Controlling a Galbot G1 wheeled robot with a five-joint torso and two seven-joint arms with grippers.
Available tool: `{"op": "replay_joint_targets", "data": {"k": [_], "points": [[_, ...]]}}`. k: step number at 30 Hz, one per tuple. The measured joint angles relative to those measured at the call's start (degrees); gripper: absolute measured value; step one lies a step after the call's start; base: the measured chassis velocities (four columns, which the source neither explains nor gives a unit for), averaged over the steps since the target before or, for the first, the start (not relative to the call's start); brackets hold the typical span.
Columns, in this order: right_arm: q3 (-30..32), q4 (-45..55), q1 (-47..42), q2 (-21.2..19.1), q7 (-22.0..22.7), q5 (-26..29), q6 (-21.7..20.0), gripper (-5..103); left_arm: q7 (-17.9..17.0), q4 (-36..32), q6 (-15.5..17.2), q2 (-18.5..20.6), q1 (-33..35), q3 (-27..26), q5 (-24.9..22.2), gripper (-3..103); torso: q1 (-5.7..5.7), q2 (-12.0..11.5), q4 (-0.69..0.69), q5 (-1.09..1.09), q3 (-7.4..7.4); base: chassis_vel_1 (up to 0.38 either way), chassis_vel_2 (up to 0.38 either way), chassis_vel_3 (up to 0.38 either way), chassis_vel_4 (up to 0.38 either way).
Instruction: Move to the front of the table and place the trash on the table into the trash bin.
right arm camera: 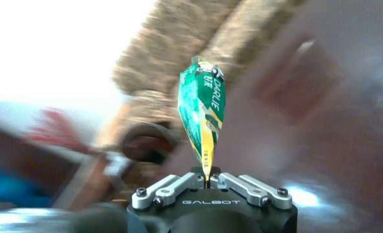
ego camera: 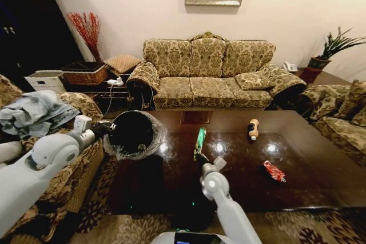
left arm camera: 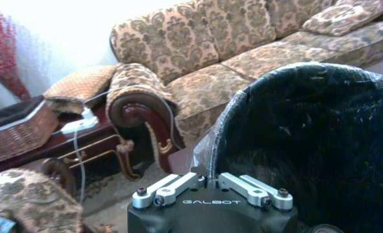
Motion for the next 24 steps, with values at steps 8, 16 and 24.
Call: {"op": "replay_joint_targets", "data": {"k": [8, 16, 24], "points": [[7.5, 17.8, -5.7, -7.4, -11.9, 19.8, -7.9, 0, 0.1, 5.2, -1.6, -1.3, -0.2, 0.4, 2.2, 0, 0.0, 0.0, 0.0, -0.01, 0.0, 0.0, 0.0, 0.0, 0.0], [-4.1, 27.5, -2.8, -11.0, -3.1, 40.0, -16.7, 0, -3.7, 9.2, -6.7, -2.1, -2.9, 2.9, 2.2, 0, -0.01, 0.0, 0.02, -0.01, 0.0, 0.0, 0.0, 0.0, 0.0], [-16.5, 22.4, -0.4, -6.3, 2.1, 37.5, -13.7, 0, -2.5, 4.6, -10.0, -2.6, -2.0, 3.3, 2.2, 0, 0.0, 0.0, 0.0, 0.0, 0.01, 0.0, 0.0, 0.0, 0.0]]}}
